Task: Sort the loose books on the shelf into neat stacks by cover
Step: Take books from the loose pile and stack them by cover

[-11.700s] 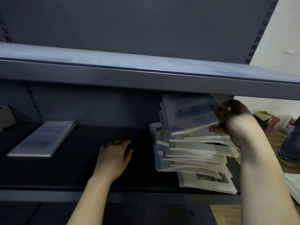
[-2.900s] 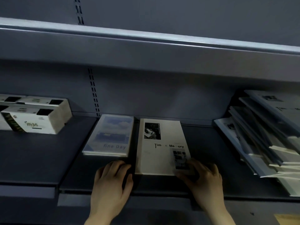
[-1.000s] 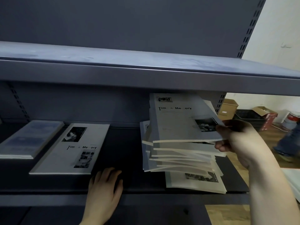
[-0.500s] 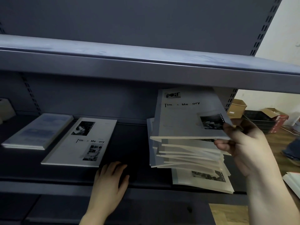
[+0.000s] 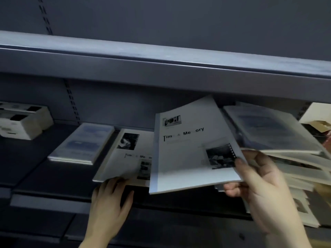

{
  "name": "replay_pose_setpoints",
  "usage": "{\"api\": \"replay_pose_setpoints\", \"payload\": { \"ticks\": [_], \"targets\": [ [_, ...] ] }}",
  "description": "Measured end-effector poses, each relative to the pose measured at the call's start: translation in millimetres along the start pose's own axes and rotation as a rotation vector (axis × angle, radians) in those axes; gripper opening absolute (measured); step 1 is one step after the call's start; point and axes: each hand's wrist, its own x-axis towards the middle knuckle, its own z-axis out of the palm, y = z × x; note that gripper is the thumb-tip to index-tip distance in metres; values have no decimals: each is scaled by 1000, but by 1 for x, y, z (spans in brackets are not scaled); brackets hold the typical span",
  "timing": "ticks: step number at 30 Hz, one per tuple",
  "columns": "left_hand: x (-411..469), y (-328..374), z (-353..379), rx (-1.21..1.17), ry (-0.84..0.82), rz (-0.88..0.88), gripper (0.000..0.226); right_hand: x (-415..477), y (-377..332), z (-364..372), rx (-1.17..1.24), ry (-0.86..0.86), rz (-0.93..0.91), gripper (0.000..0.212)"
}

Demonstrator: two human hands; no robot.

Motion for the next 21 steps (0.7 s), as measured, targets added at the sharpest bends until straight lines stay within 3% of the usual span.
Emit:
{"api": "replay_pose_setpoints", "payload": {
  "ticks": [9, 16, 21],
  "targets": [
    [11, -96, -22, -12, -8, 42, 39, -10, 83, 99, -16, 53, 204, 9],
    [18, -138, -25, -47, 25, 80, 39, -12, 124, 136, -10, 92, 353, 19],
    [23, -143, -20, -72, 48, 123, 36, -7, 131, 143, -354, 50, 352, 24]
  ]
}}
